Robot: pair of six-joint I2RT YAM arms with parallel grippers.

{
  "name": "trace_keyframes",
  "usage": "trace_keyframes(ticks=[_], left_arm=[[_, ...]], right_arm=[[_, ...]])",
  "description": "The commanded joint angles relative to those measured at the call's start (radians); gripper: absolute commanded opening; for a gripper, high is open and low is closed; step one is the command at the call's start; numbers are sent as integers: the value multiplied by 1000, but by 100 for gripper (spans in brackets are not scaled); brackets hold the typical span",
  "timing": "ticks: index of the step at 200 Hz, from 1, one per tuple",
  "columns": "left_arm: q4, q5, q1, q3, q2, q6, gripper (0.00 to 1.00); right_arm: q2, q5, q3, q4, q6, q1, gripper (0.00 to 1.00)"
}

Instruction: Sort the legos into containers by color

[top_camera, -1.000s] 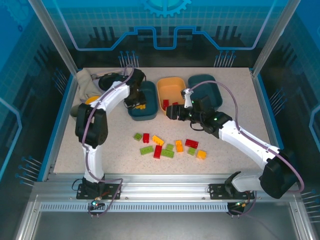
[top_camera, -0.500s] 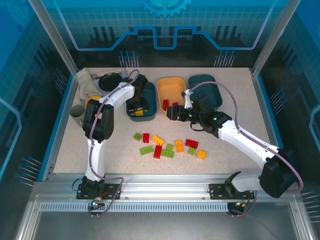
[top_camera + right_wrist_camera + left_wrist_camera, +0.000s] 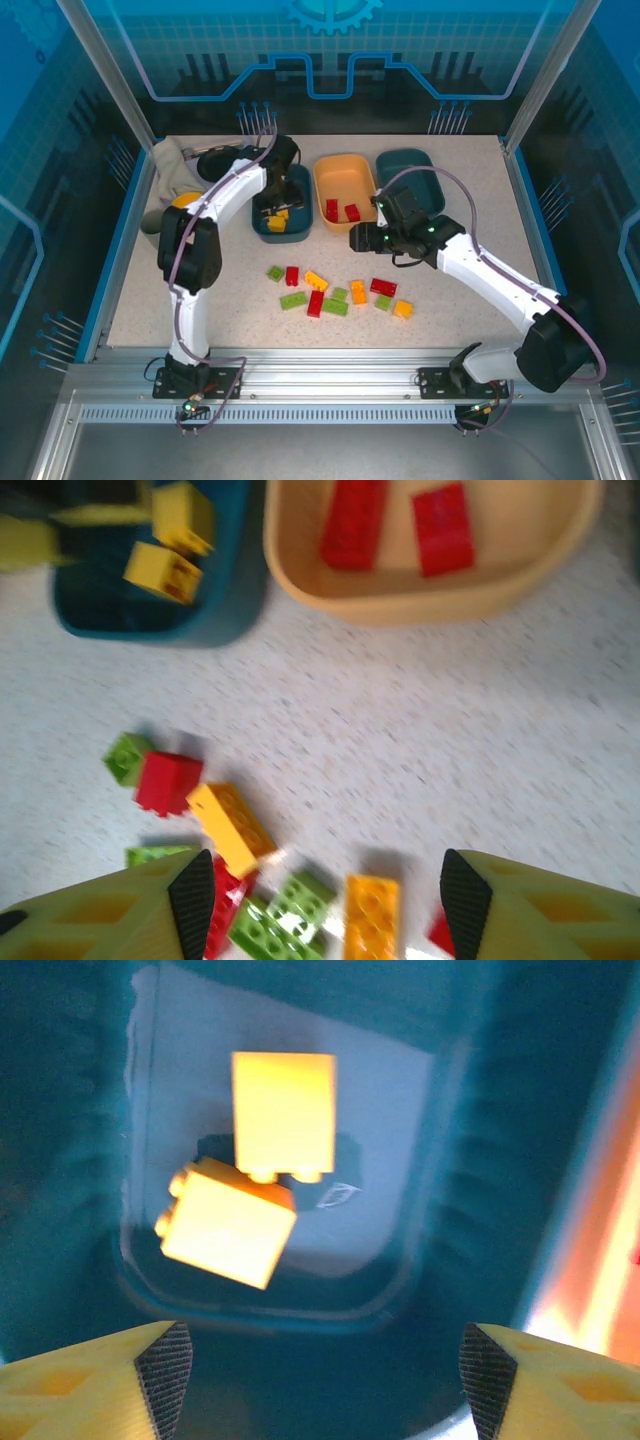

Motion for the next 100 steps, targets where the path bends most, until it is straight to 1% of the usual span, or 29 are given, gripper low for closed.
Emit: trace_keyframes(ticks=[1, 9, 23, 43, 60, 77, 100], left_arm=[[47, 67, -44, -75, -170, -43, 76], [90, 89, -56, -135, -222, -48, 77], [166, 135, -85, -257, -323, -49, 78], [290, 205, -124, -448, -466, -41, 78], [365, 250, -156, -599, -580, -41, 78], [388, 275, -183, -714, -671, -54, 79], [373, 288, -202, -800, -758, -64, 79]], right_arm=[[34, 76, 69, -370, 72, 24, 62], [48, 52, 66, -435, 116, 24, 60], [66, -5, 35, -490, 185, 32, 56], [82, -14, -8, -485, 259, 67, 55], [107, -41, -48, -439, 334, 71, 54], [140, -64, -77, -384, 413, 84, 52], [185, -30, -73, -360, 490, 116, 49]])
